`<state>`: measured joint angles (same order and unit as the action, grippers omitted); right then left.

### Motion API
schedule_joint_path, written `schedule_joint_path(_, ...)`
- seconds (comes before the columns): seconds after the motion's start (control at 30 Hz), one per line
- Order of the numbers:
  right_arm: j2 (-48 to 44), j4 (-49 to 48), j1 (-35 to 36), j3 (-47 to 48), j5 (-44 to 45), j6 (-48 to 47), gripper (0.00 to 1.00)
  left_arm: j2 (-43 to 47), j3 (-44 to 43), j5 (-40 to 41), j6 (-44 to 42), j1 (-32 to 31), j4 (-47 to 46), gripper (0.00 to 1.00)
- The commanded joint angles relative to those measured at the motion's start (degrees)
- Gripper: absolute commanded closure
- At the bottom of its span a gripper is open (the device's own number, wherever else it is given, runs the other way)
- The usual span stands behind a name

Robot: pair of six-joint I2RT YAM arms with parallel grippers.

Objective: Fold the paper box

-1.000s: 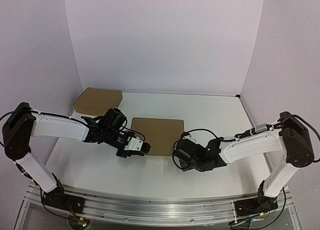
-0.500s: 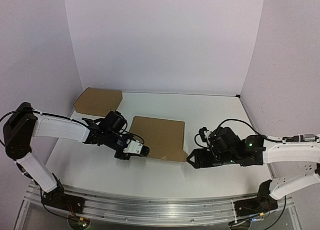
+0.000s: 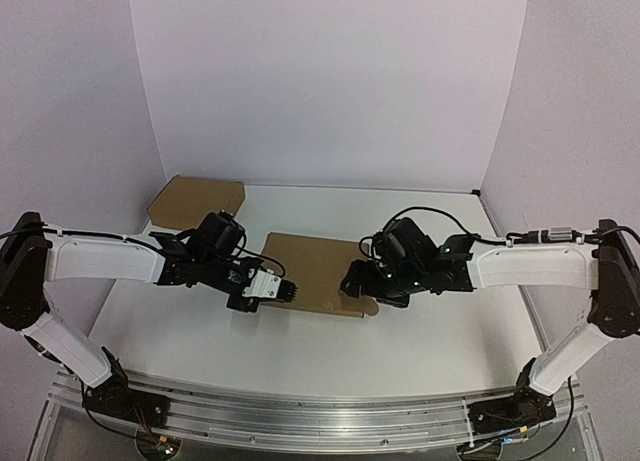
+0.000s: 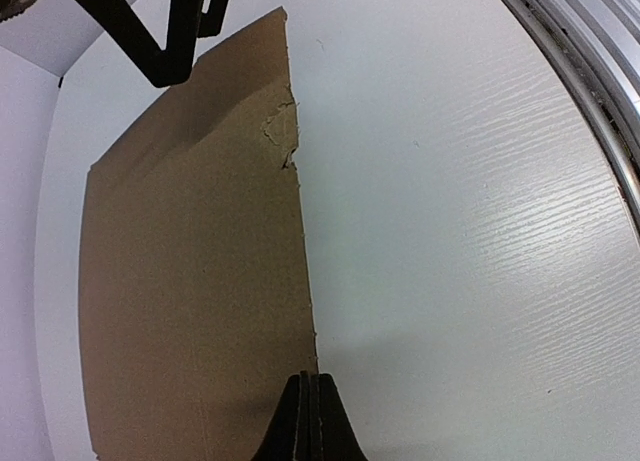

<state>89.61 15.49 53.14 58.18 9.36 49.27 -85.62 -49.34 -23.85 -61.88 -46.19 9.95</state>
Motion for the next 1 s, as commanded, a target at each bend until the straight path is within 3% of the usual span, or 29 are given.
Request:
schedule_joint_path(0.0,2.2,1.1,-2.0,2.6,-1.8,-2.3,0.14,1.7,0.4,-0.8,0.4,-0.1,-1.6,1.00)
schedule_joint_path(0.17,6.4,2.3,-2.5,4.8,-5.6,-2.7,0.15,1.2,-0.3,-1.4,0.8,-0.1,-1.7,1.00)
schedule_joint_path(0.4,6.0,7.1,-2.5,6.2,-10.9,3.3,0.34,1.3,-1.2,-1.5,3.9,0.1,-1.4,0.99)
schedule_joint_path(0.53,4.9,9.2,-2.5,5.0,-10.0,4.7,0.33,1.7,-4.9,-3.7,8.5,1.0,4.5,0.65)
schedule_joint_path(0.7,4.9,12.7,-2.8,6.0,-8.2,2.6,0.27,2.3,-14.9,-13.2,20.8,13.5,16.3,0.18)
schedule_joint_path(0.77,4.8,14.7,-2.9,6.8,-8.4,2.8,0.22,0.6,-18.9,-12.0,26.2,17.3,22.0,0.10)
schedule_joint_path(0.87,4.1,20.8,-2.9,9.2,-6.6,3.5,0.17,-3.1,-22.1,-9.0,37.4,19.5,30.4,0.09)
schedule_joint_path(0.97,4.0,29.1,-2.9,13.1,-5.2,5.4,0.15,-4.4,-20.9,-11.7,48.9,19.7,33.2,0.09)
